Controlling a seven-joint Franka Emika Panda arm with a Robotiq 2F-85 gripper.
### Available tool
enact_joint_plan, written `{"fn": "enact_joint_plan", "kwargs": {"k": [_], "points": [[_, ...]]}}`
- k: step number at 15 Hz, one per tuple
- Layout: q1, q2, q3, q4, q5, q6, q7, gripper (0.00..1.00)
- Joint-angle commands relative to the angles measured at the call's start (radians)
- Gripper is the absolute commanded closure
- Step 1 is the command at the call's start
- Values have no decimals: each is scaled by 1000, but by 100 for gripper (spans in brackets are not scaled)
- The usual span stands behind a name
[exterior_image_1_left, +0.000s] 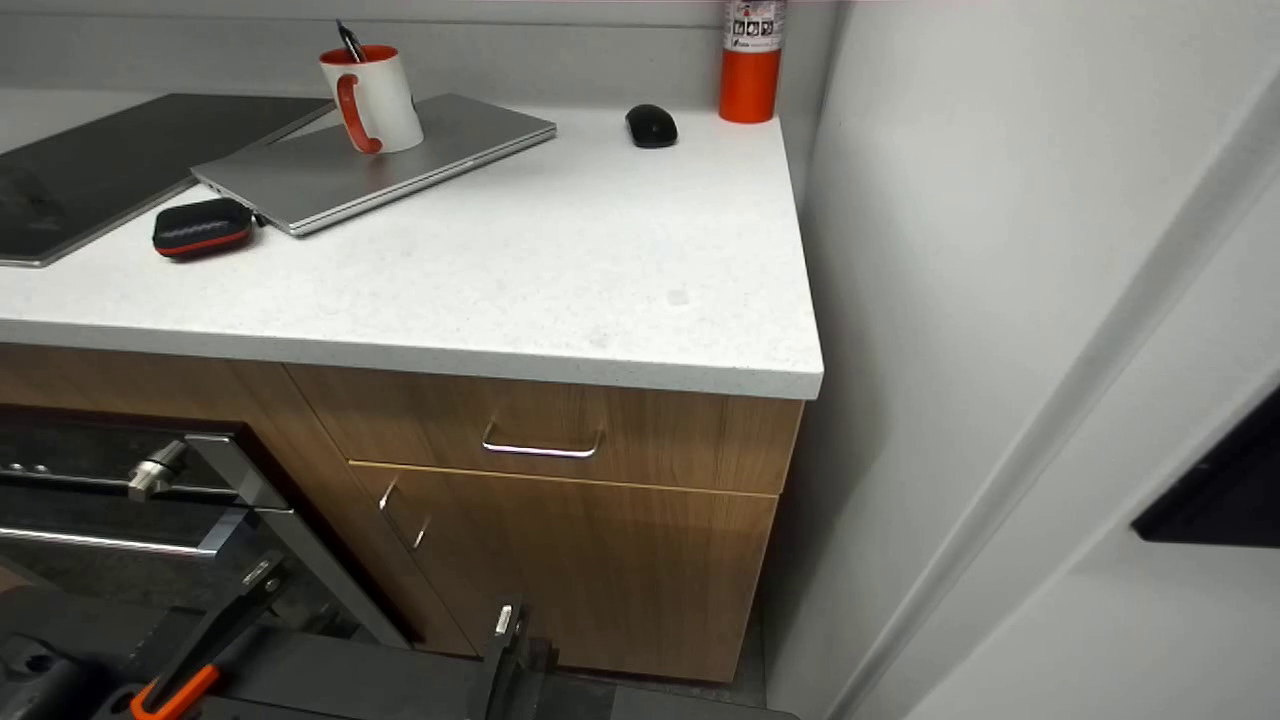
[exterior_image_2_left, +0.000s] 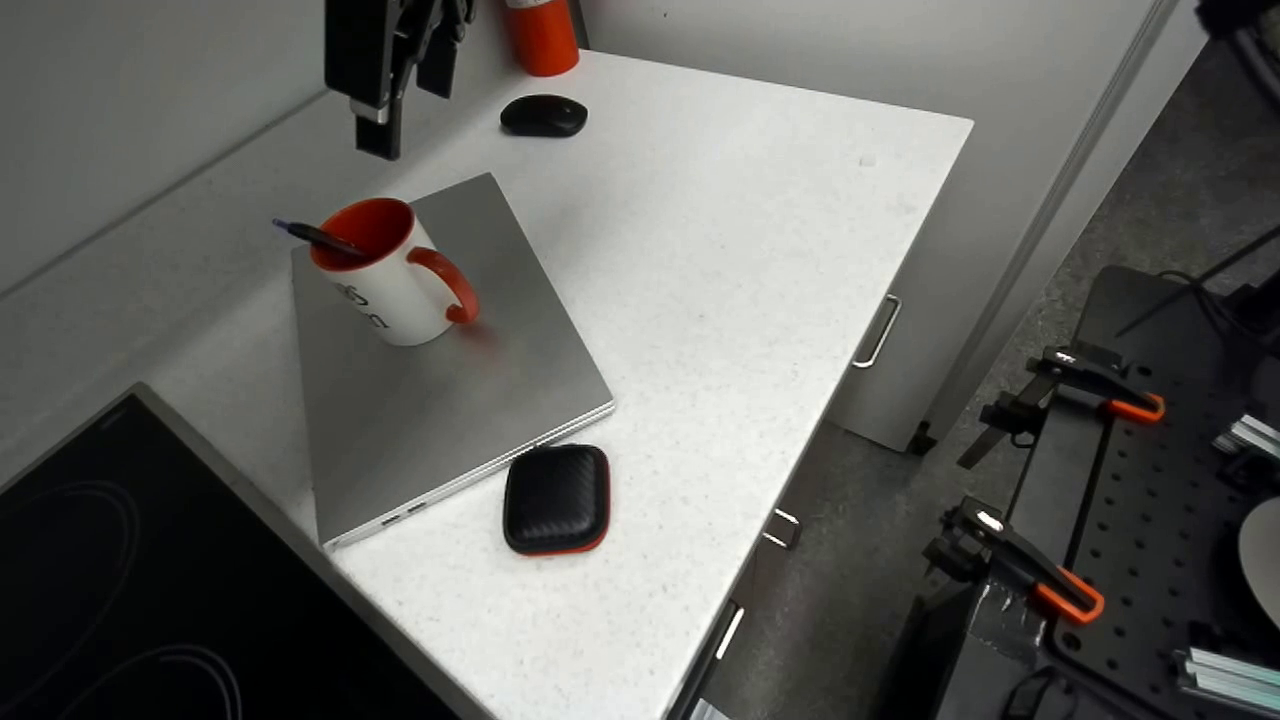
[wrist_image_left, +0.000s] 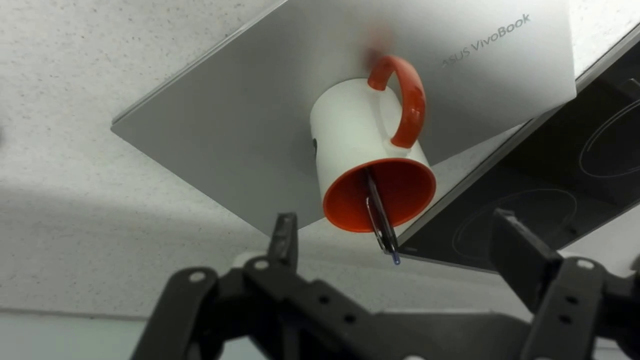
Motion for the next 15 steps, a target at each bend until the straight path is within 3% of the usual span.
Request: {"fn": "enact_joint_plan", "kwargs": {"k": [1,4,8,14,15], "points": [[-56,-1,58,1,-13,1,11,0],[-59,10,71,12,5,4,-16,0],[-64,71,144,59,38,116,-21,0],[-83,203,231,147,-8,218,21,0],[-50,220,195,158,7,232,2,0]]}}
